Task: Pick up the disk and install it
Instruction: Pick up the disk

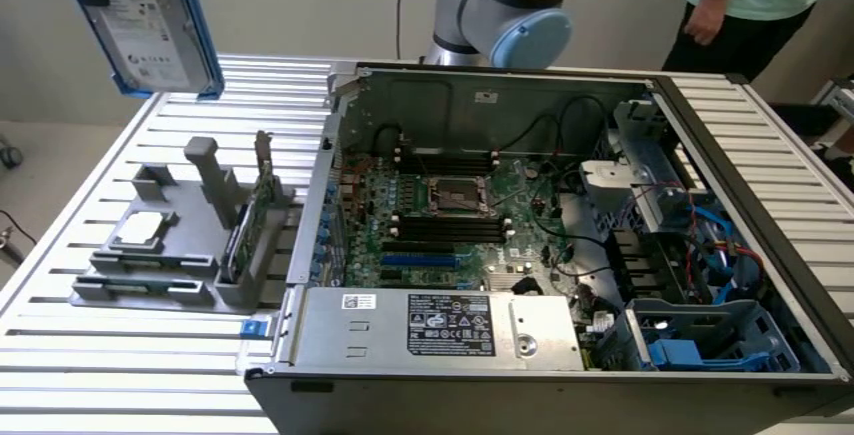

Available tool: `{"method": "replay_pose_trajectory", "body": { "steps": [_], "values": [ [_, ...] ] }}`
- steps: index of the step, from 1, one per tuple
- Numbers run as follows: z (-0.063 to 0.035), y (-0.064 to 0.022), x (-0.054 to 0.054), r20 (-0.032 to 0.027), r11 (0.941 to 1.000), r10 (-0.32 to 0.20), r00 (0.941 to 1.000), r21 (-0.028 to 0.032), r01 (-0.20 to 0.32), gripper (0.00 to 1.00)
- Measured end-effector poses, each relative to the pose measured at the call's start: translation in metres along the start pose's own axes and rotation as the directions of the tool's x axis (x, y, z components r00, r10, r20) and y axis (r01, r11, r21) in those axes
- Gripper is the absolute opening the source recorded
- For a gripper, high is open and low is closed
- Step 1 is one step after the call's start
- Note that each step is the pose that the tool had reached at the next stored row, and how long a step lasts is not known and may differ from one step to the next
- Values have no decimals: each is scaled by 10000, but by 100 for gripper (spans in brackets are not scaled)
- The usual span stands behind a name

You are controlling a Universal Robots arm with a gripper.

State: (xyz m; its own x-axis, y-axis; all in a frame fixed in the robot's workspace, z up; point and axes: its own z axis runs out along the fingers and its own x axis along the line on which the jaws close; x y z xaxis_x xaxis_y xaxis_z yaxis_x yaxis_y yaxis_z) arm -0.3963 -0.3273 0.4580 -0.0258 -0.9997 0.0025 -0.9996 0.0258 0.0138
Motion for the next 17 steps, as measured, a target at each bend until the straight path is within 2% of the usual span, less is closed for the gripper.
{"method": "replay_pose_trajectory", "body": {
  "steps": [4, 9, 11, 17],
  "values": [
    [-147, -107, 13, 3, 10000, -69, 10000, -4, 69, 33],
    [-283, -316, 84, 3, 10000, -74, 10000, -50, 74, 33],
    [-297, -381, 132, 1, 9999, -75, 10000, -67, 75, 33],
    [-299, -533, 305, 2, 9999, -74, 10000, -68, 74, 33]
  ]
}}
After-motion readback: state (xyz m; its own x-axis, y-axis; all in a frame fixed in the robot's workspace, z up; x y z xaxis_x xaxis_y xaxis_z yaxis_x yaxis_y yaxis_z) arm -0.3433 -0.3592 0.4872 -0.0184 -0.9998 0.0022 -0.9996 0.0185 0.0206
